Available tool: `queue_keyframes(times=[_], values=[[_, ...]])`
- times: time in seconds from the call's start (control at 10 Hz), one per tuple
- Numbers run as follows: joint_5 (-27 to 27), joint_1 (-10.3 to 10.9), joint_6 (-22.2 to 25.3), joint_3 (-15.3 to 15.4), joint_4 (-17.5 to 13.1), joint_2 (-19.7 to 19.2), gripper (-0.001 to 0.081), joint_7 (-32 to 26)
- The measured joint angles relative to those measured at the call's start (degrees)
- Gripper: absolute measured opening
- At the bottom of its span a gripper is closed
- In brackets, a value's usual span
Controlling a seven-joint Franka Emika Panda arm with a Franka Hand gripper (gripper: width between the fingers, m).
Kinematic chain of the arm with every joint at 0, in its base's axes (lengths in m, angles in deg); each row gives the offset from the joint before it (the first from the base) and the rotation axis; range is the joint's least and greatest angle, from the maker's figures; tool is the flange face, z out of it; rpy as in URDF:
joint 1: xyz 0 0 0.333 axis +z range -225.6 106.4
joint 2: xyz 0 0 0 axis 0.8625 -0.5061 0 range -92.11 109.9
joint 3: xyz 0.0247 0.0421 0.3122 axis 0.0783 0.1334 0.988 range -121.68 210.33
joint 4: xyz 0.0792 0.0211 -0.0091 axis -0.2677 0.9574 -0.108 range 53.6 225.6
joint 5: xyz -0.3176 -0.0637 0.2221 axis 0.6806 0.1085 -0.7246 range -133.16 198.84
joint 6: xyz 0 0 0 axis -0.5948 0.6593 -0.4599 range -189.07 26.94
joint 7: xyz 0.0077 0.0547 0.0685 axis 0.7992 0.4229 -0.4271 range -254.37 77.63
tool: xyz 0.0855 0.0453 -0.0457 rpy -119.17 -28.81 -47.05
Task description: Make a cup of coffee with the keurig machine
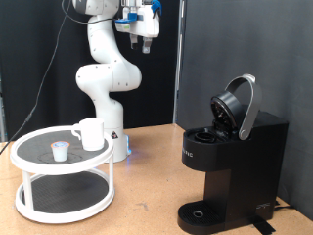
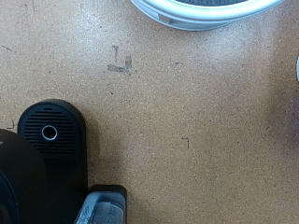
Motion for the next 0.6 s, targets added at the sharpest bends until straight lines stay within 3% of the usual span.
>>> queue_keyframes(times=[0.2, 0.6], values=[[0.0, -0.1, -0.2, -0.8, 0.0, 0.0, 0.0734, -0.1], [3.0, -2.2, -0.1, -7.3, -0.1, 0.0, 0.0734, -6.9]])
